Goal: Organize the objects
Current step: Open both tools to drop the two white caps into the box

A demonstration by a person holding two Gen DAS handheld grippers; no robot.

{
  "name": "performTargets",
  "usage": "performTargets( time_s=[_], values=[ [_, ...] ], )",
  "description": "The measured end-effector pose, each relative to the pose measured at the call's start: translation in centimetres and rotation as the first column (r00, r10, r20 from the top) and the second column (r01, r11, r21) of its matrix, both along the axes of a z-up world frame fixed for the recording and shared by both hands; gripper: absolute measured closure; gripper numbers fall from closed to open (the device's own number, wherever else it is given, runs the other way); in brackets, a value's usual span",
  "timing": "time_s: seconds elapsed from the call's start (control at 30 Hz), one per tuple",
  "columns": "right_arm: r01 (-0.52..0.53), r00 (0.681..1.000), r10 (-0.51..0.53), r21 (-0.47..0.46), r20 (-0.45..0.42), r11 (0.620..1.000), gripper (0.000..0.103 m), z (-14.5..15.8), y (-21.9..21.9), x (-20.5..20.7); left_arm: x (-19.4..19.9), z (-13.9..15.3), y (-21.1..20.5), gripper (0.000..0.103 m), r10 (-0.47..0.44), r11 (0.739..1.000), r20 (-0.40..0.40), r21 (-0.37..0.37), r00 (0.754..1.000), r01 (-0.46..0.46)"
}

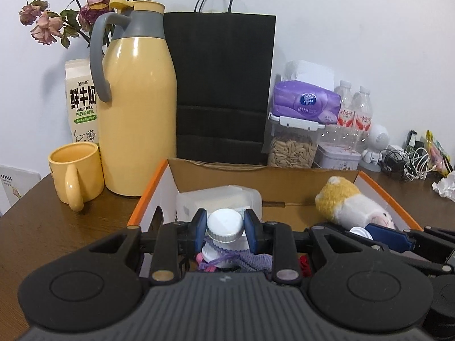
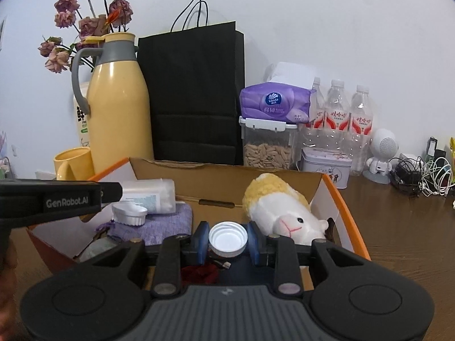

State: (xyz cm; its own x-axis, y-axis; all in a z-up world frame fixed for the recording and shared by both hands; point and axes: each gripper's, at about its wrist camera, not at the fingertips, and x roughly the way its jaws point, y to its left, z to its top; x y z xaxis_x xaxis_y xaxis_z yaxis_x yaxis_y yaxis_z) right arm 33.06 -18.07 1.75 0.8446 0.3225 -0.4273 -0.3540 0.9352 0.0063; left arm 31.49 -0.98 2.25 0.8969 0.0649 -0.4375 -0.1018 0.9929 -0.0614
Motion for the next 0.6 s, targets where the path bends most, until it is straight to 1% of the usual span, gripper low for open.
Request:
performTargets(
  time_s=[0.07, 0.13, 0.17, 0.2, 0.23, 0.27, 0.3, 0.33, 0.4, 0.47, 0.5, 0.6],
  values=[
    [-0.005, 1.0, 0.005, 0.0, -0.002, 1.0, 0.075, 0.0, 0.0, -0.1, -0.2, -0.1, 0.0, 0.069, 0.003, 1.0, 0.002, 0.004, 1.0, -0.003],
    [-0.004, 1.0, 0.004, 0.004, -0.001, 1.0, 0.075, 0.1, -0.2, -0.3, -0.4, 0.0, 0.1, 0.05, 0.002, 1.0, 0.01, 0.005, 1.0, -0.002],
    [-0.004, 1.0, 0.004, 0.005, -0.001, 1.0, 0.072, 0.1, -0.2, -0.3, -0.6, 0.0, 0.1, 0.047, 0.006, 1.0, 0.021, 0.01, 1.0, -0.006],
    [-0.004, 1.0, 0.004, 0.007, -0.004, 1.0, 0.065, 0.2, -0.3, -0.4, -0.7, 0.1, 0.2, 0.04, 0.009, 1.0, 0.028, 0.015, 1.0, -0.01],
    [-0.005, 1.0, 0.005, 0.012, -0.003, 1.0, 0.061, 0.2, -0.4, -0.5, -0.9, 0.2, 0.2, 0.029, 0.015, 1.0, 0.035, 0.016, 0.999, -0.016],
    [-0.005, 1.0, 0.005, 0.018, -0.001, 1.0, 0.051, 0.2, -0.5, -0.5, -1.0, 0.4, 0.3, 0.022, 0.024, 1.0, 0.041, 0.015, 0.999, -0.024],
    [-0.005, 1.0, 0.005, 0.021, 0.002, 1.0, 0.041, 0.3, -0.5, -0.6, -1.2, 0.5, 0.4, 0.011, 0.032, 0.999, 0.05, 0.014, 0.998, -0.033],
    [-0.005, 1.0, 0.005, 0.022, 0.006, 1.0, 0.036, 0.4, -0.5, -0.7, -1.4, 0.6, 0.5, 0.005, 0.04, 0.999, 0.06, 0.014, 0.997, -0.041],
    [-0.004, 1.0, 0.004, 0.024, 0.019, 1.0, 0.018, 0.6, -0.6, -1.0, -1.6, 0.8, 0.6, 0.0, 0.048, 0.999, 0.073, 0.017, 0.996, -0.049],
    [-0.007, 1.0, 0.007, 0.03, 0.024, 1.0, 0.006, 0.8, -0.6, -1.2, -1.8, 0.9, 0.6, 0.0, 0.05, 0.999, 0.076, 0.013, 0.996, -0.052],
    [-0.009, 1.0, 0.008, 0.032, 0.026, 0.999, 0.002, 0.9, -0.6, -1.3, -1.8, 0.9, 0.7, 0.0, 0.049, 0.999, 0.076, 0.011, 0.996, -0.05],
    [-0.01, 0.999, 0.008, 0.032, 0.036, 0.999, 0.0, 1.1, -0.6, -1.7, -1.9, 0.9, 0.6, 0.0, 0.051, 0.999, 0.07, 0.012, 0.996, -0.052]
  ],
)
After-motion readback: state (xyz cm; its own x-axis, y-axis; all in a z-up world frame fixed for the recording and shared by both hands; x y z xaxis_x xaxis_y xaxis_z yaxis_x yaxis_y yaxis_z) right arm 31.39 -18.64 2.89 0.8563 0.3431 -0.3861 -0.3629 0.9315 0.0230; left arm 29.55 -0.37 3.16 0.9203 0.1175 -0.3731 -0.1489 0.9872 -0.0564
